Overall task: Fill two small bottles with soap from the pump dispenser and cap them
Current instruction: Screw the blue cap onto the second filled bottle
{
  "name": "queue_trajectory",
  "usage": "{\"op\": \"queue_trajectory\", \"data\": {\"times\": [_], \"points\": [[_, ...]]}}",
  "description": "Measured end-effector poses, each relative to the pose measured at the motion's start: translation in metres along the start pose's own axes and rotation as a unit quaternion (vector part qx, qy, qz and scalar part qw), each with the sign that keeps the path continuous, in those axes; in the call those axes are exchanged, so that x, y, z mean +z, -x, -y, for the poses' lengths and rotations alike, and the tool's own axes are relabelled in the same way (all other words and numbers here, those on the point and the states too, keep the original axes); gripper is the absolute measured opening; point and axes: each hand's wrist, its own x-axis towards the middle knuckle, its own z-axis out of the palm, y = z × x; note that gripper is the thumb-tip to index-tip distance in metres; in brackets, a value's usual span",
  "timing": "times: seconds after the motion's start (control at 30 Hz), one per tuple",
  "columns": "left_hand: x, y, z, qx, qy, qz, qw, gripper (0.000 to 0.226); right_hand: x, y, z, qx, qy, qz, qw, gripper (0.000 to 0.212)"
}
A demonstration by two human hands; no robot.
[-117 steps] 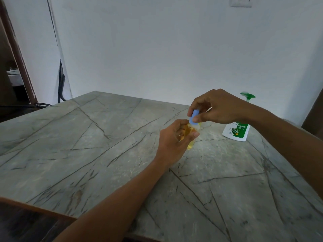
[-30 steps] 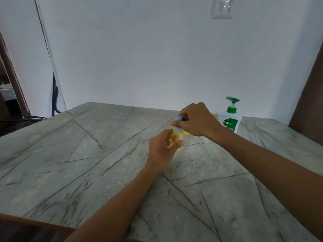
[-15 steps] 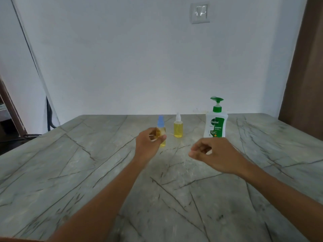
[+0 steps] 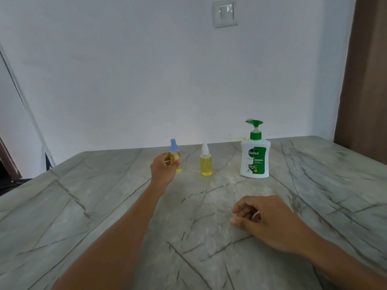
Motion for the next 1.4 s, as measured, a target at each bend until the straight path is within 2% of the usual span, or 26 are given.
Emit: {"op": "queue_trajectory", "data": {"times": [0.5,0.6,0.7,0.77,0.9,0.97,1.07,1.23,1.4], "points": [[-0.003,-0.005,0.026,-0.017,-0.006,0.001,1.000,0.026,0.002,0.002,0.001,-0.008,0.008,0.014,1.000,0.023],[-0.003,-0.006,0.026,-0.031,-0.001,0.007,0.999,0.028,0.001,0.003,0.004,0.007,0.010,0.024,1.000,0.022],[-0.004,-0.008,0.029,-0.040,0.014,0.010,0.999,0.030,-0.008,-0.002,0.006,0.059,0.006,0.033,0.998,0.025],[-0.004,-0.008,0.030,-0.042,0.021,0.013,0.999,0.033,-0.021,-0.018,-0.004,0.117,0.006,-0.006,0.993,0.037],[-0.004,-0.006,0.032,-0.029,0.004,0.017,0.999,0.038,-0.051,-0.071,-0.058,0.220,-0.011,-0.192,0.956,0.088],[-0.004,-0.006,0.033,-0.020,-0.007,0.015,1.000,0.037,-0.059,-0.095,-0.083,0.239,-0.035,-0.209,0.948,0.098],[-0.003,-0.007,0.036,-0.011,-0.017,0.017,1.000,0.039,-0.062,-0.117,-0.102,0.242,-0.111,-0.144,0.953,0.088],[-0.002,-0.011,0.041,-0.009,-0.025,0.006,1.000,0.039,-0.058,-0.137,-0.116,0.196,-0.167,-0.082,0.963,0.051],[-0.001,-0.013,0.044,-0.018,-0.023,0.003,1.000,0.042,-0.056,-0.146,-0.115,0.175,-0.205,-0.052,0.962,0.046]]}}
